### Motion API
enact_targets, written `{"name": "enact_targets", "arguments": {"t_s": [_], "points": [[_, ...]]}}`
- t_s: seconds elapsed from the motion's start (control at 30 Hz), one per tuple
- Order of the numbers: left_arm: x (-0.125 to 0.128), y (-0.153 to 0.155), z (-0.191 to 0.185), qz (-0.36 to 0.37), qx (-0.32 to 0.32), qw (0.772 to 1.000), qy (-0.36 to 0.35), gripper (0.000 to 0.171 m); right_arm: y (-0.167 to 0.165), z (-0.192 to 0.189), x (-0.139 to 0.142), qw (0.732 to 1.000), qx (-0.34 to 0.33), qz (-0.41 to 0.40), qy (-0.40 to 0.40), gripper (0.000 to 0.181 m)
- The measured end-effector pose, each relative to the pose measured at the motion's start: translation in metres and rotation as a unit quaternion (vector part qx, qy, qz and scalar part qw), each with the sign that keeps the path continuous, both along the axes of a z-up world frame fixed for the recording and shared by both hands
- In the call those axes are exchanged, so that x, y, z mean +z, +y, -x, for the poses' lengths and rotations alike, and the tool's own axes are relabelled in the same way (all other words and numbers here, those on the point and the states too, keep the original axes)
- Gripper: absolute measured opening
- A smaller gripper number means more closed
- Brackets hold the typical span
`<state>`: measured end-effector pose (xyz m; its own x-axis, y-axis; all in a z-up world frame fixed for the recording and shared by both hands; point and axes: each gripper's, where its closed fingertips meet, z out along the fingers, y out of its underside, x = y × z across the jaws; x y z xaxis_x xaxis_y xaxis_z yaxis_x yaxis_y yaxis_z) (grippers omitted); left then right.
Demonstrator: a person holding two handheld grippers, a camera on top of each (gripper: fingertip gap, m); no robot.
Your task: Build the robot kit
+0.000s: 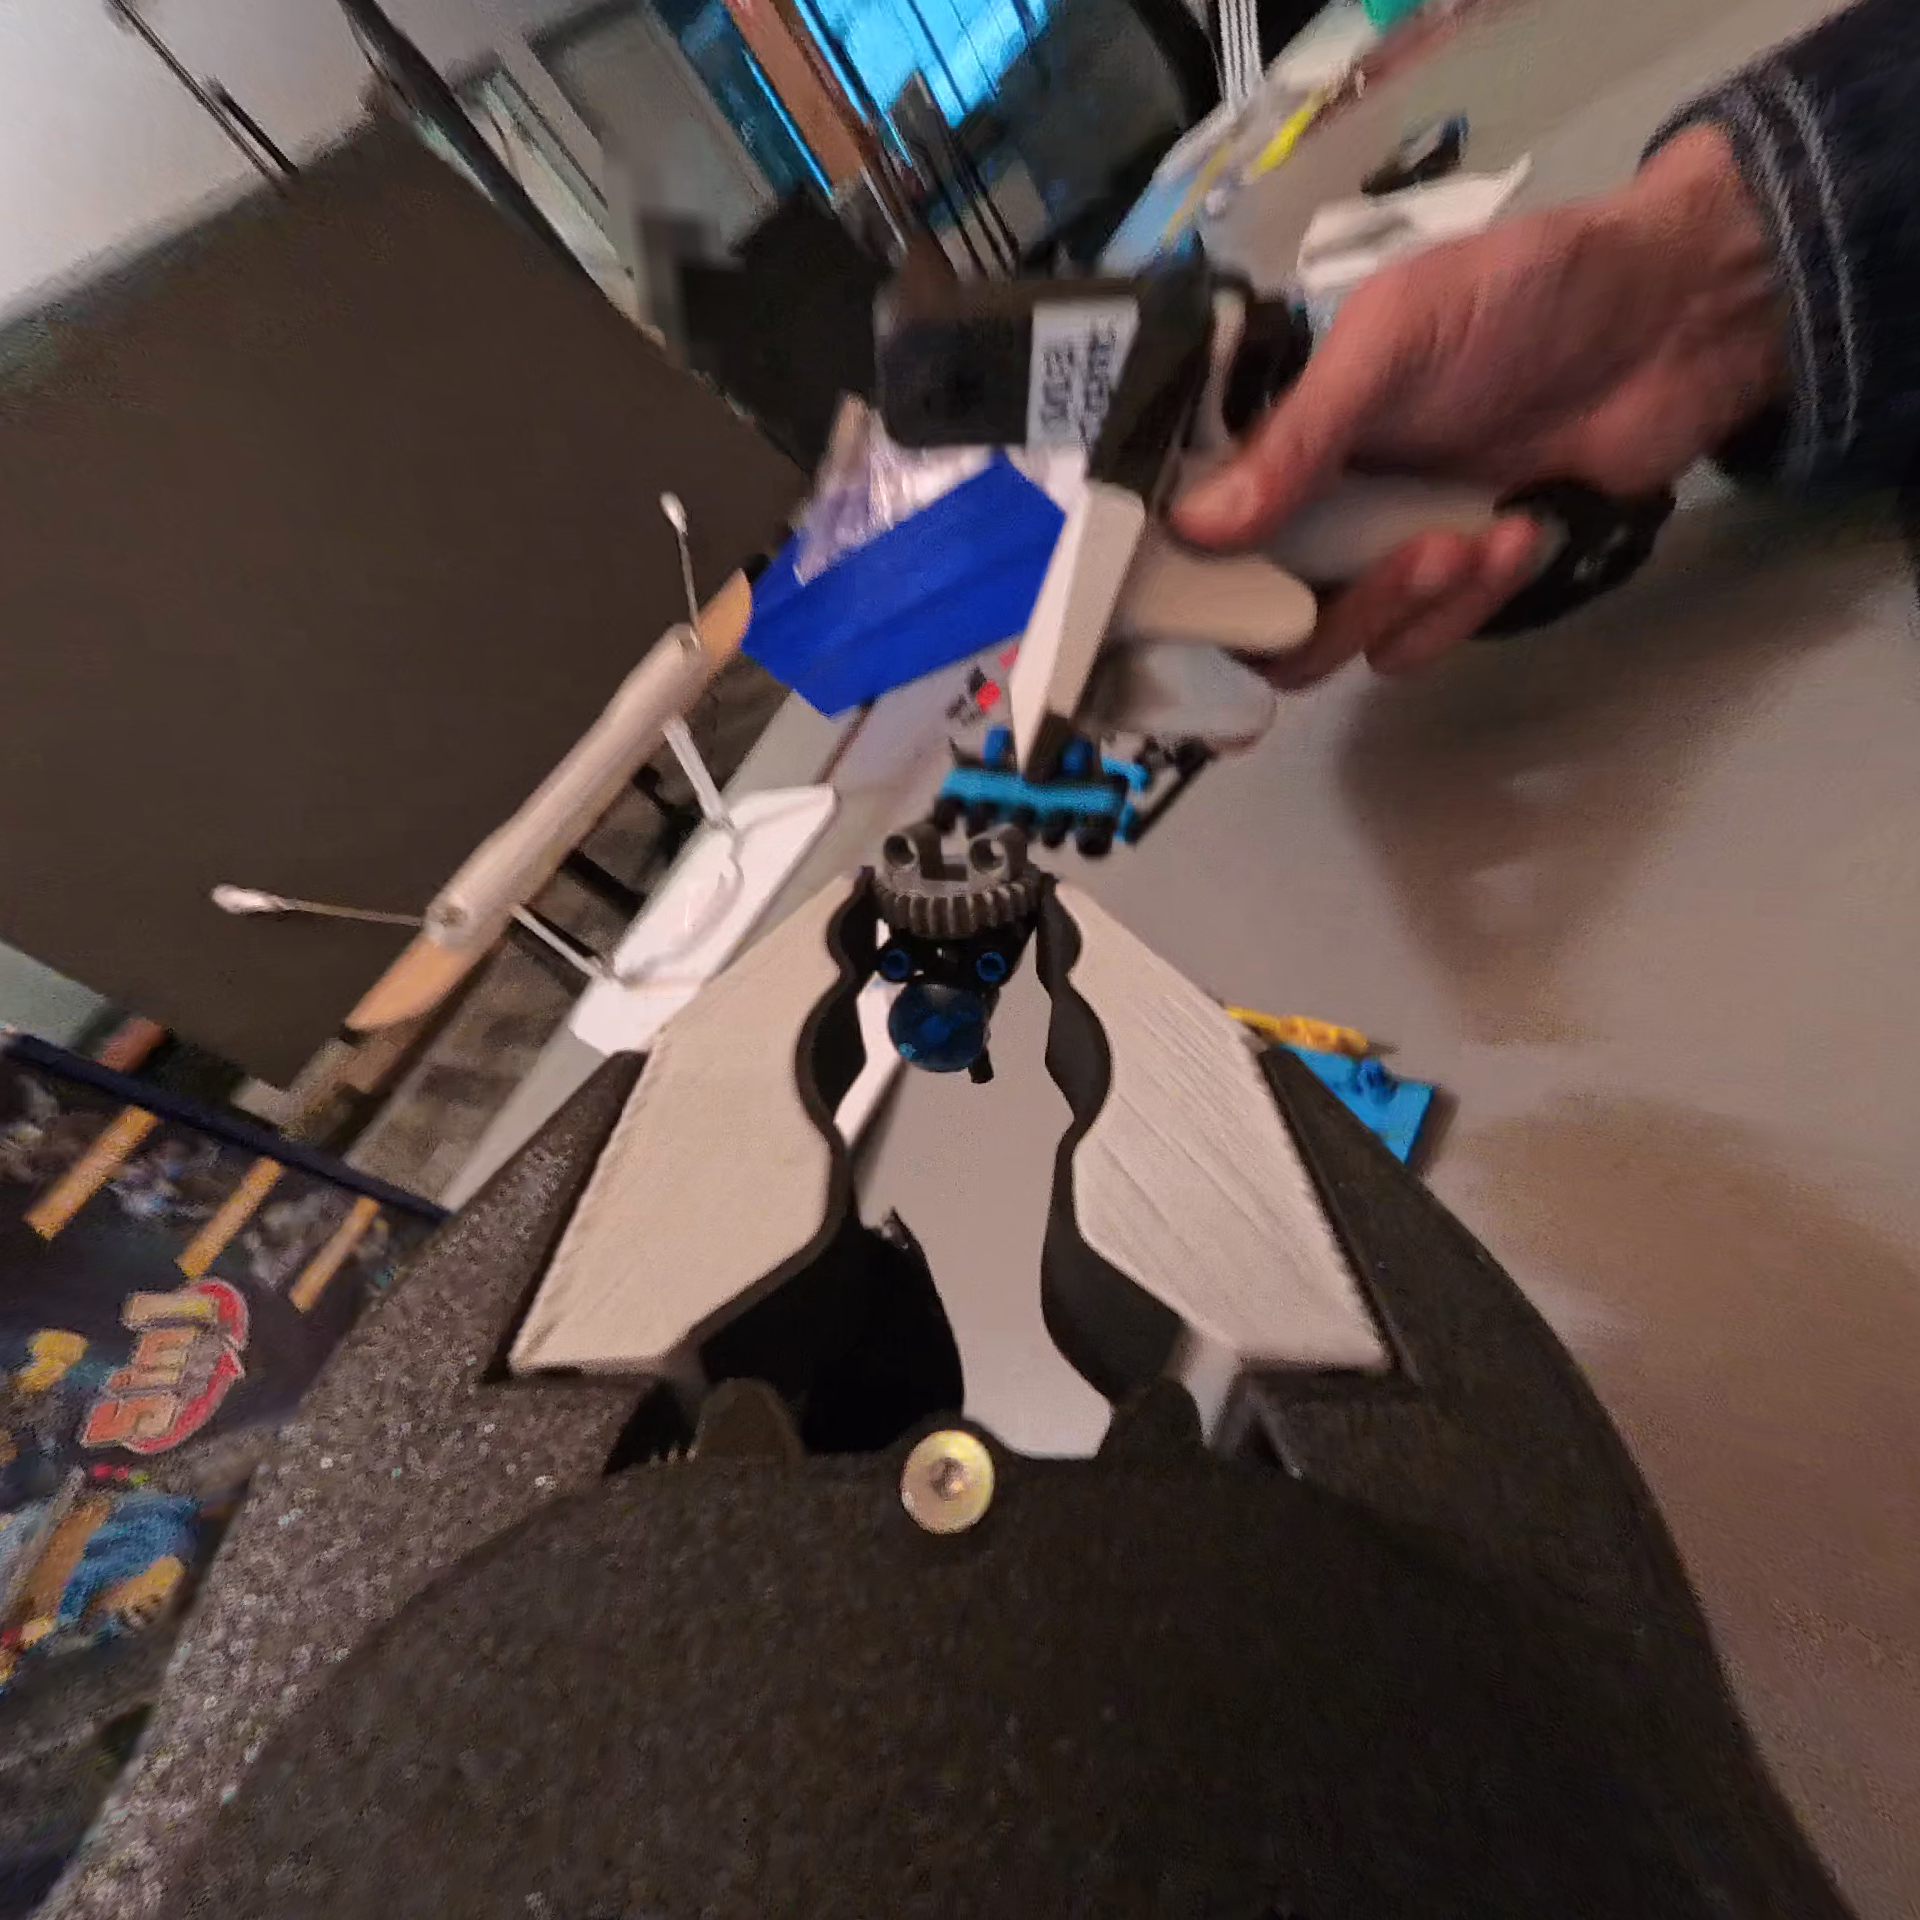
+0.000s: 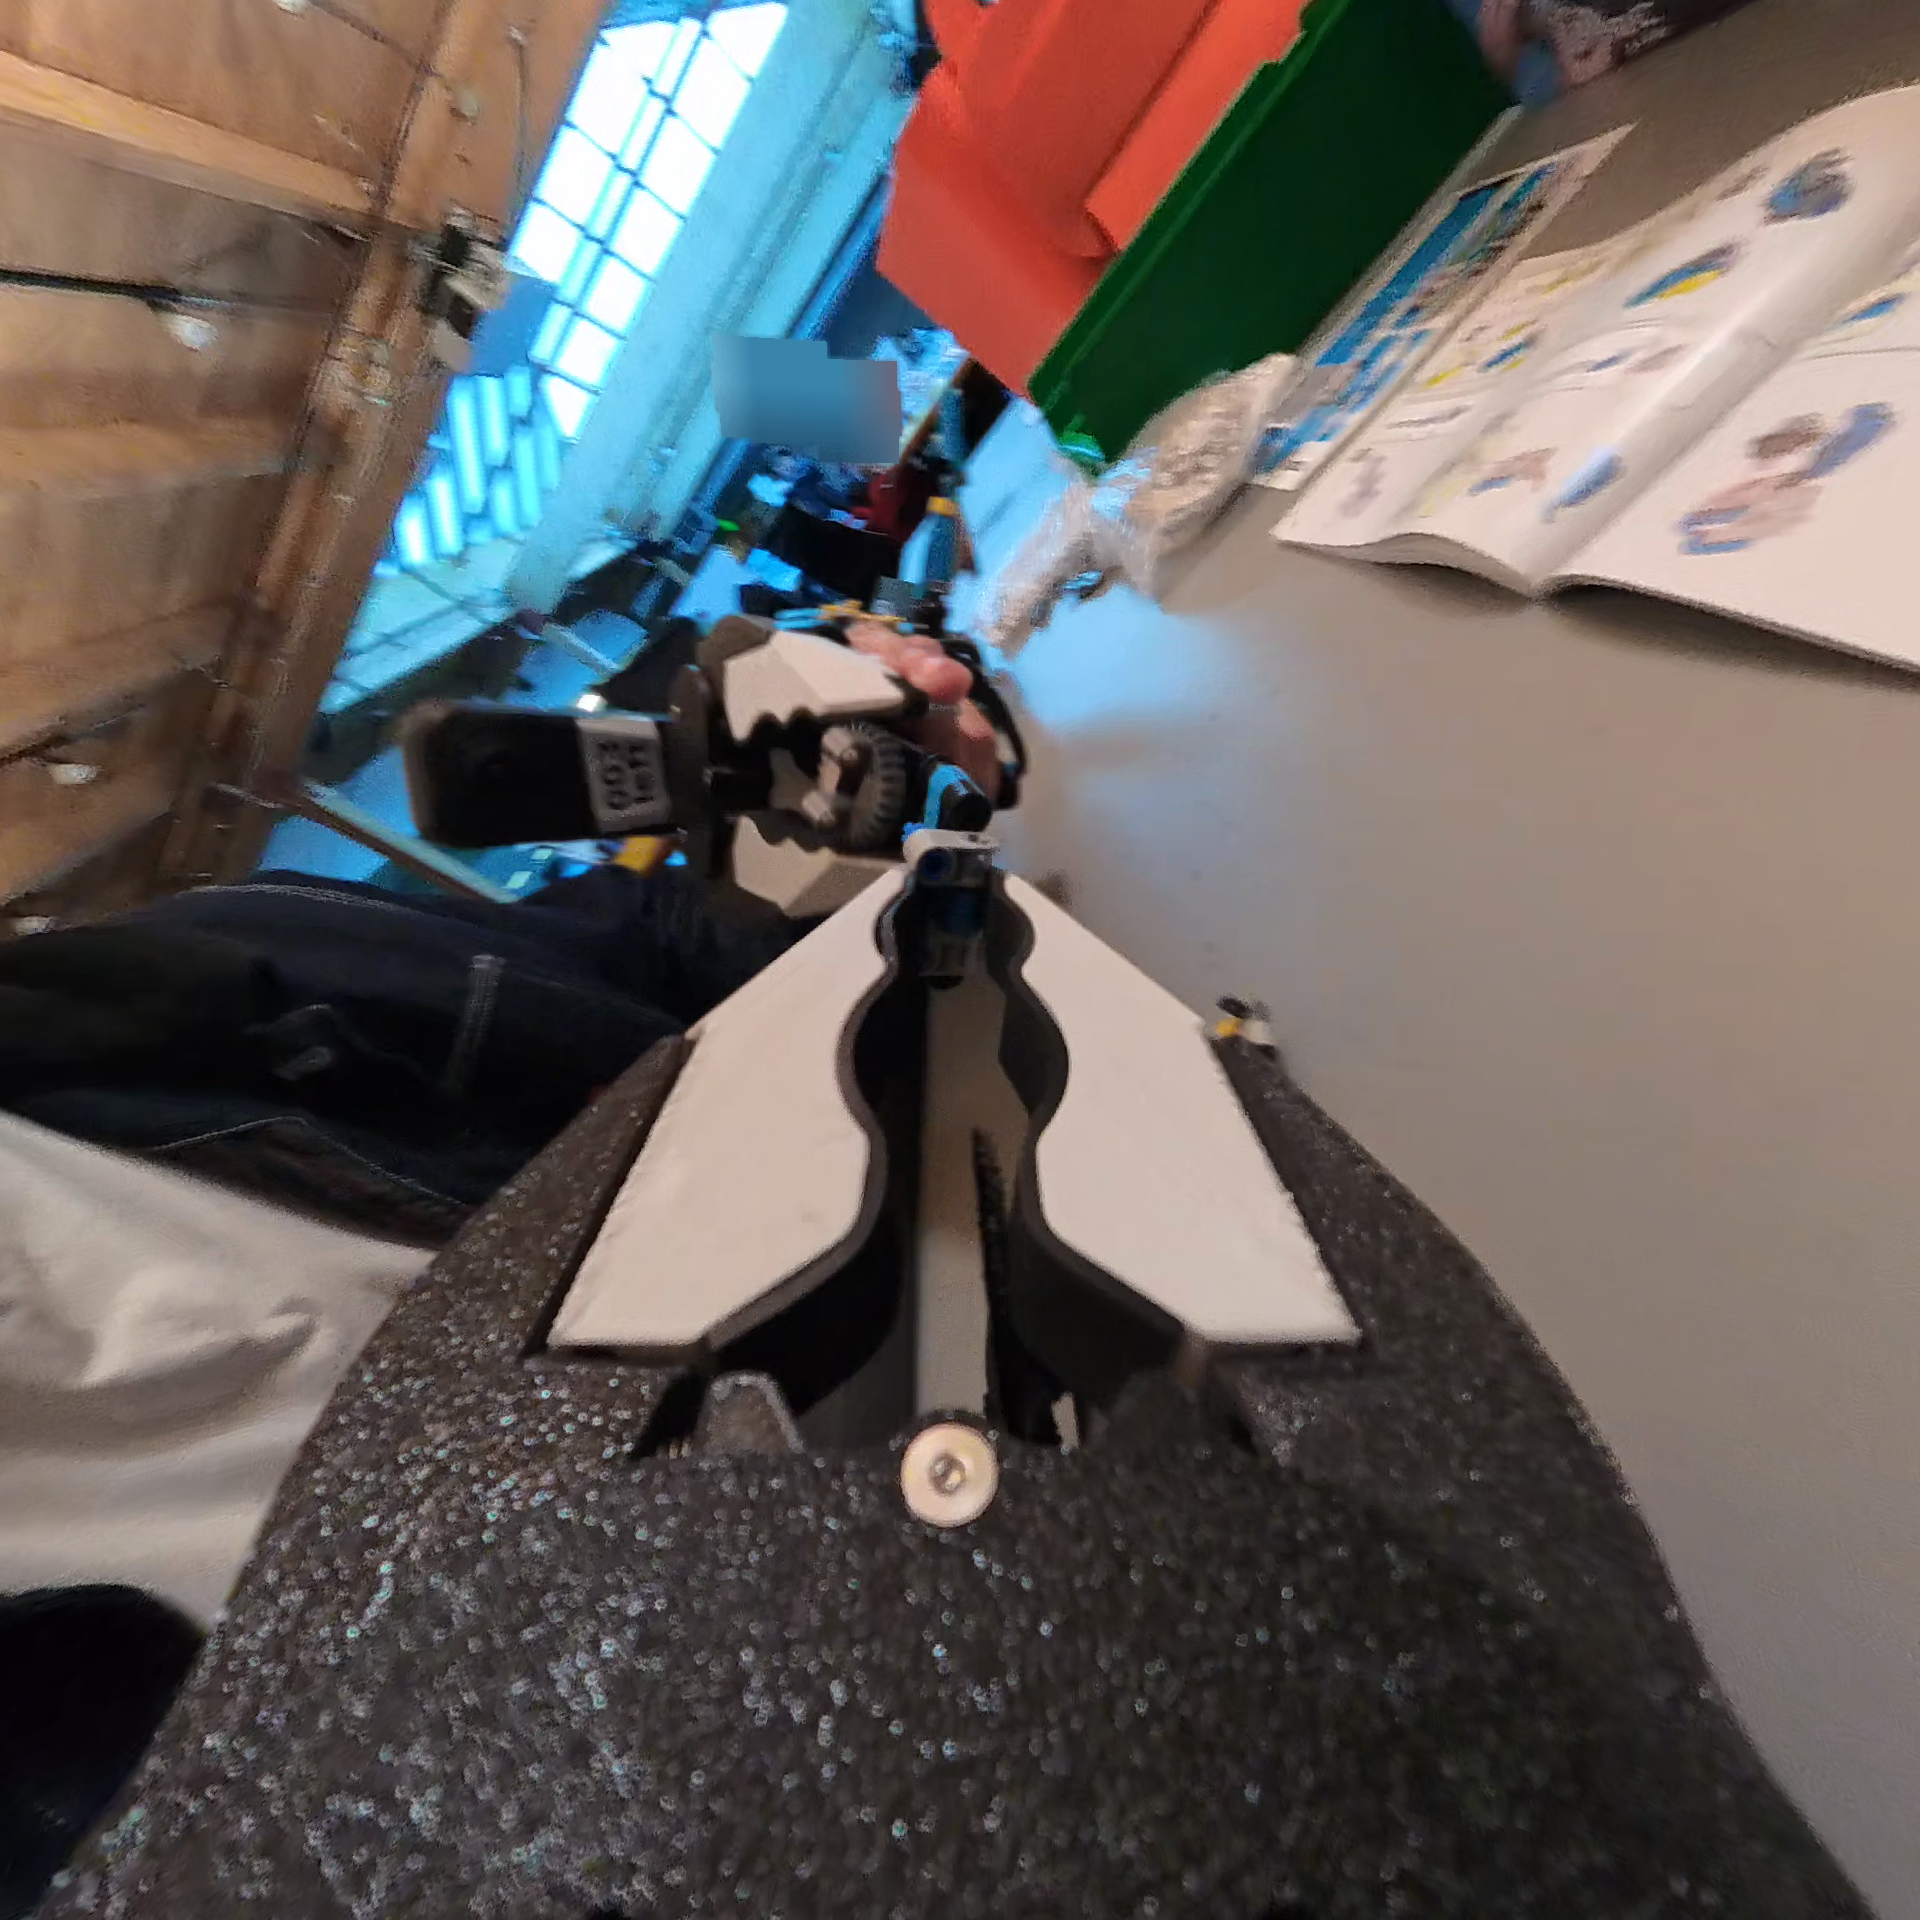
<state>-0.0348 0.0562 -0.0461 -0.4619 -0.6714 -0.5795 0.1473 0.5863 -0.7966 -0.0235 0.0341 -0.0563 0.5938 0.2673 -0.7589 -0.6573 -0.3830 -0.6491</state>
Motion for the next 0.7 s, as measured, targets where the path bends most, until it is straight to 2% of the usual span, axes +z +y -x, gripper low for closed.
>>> {"name": "enact_targets", "arguments": {"t_s": [0.03, 0.17, 0.3, 0.37, 0.43, 0.5, 0.57, 0.7], "points": [[-0.003, 0.008, -0.003, 0.005, 0.009, 1.0, 0.008, 0.03, -0.001, -0.005, -0.009, 1.0, -0.014, 0.019, -0.02, 0.01], [0.006, 0.02, -0.007, 0.062, 0.011, 0.998, 0.018, 0.03, -0.005, -0.009, -0.01, 0.999, -0.025, 0.022, -0.02, 0.01], [0.001, 0.023, -0.01, 0.052, 0.017, 0.998, 0.025, 0.031, -0.002, -0.006, -0.011, 0.999, -0.023, 0.026, -0.028, 0.01], [-0.01, 0.027, -0.014, 0.021, 0.028, 0.999, 0.032, 0.031, -0.001, -0.005, -0.012, 0.999, -0.024, 0.026, -0.03, 0.01], [-0.037, 0.038, -0.024, -0.045, 0.062, 0.995, 0.062, 0.031, 0.0, -0.007, -0.017, 0.998, -0.032, 0.039, -0.047, 0.01], [-0.054, 0.048, -0.029, -0.108, 0.088, 0.988, 0.063, 0.031, 0.003, -0.008, -0.021, 0.997, -0.04, 0.048, -0.046, 0.01], [-0.055, 0.045, -0.03, -0.128, 0.087, 0.987, 0.043, 0.031, 0.005, -0.005, -0.025, 0.996, -0.039, 0.057, -0.051, 0.011], [-0.041, 0.025, -0.024, -0.131, 0.053, 0.99, -0.006, 0.031, 0.01, -0.005, -0.021, 0.997, -0.049, 0.052, -0.025, 0.011]]}}
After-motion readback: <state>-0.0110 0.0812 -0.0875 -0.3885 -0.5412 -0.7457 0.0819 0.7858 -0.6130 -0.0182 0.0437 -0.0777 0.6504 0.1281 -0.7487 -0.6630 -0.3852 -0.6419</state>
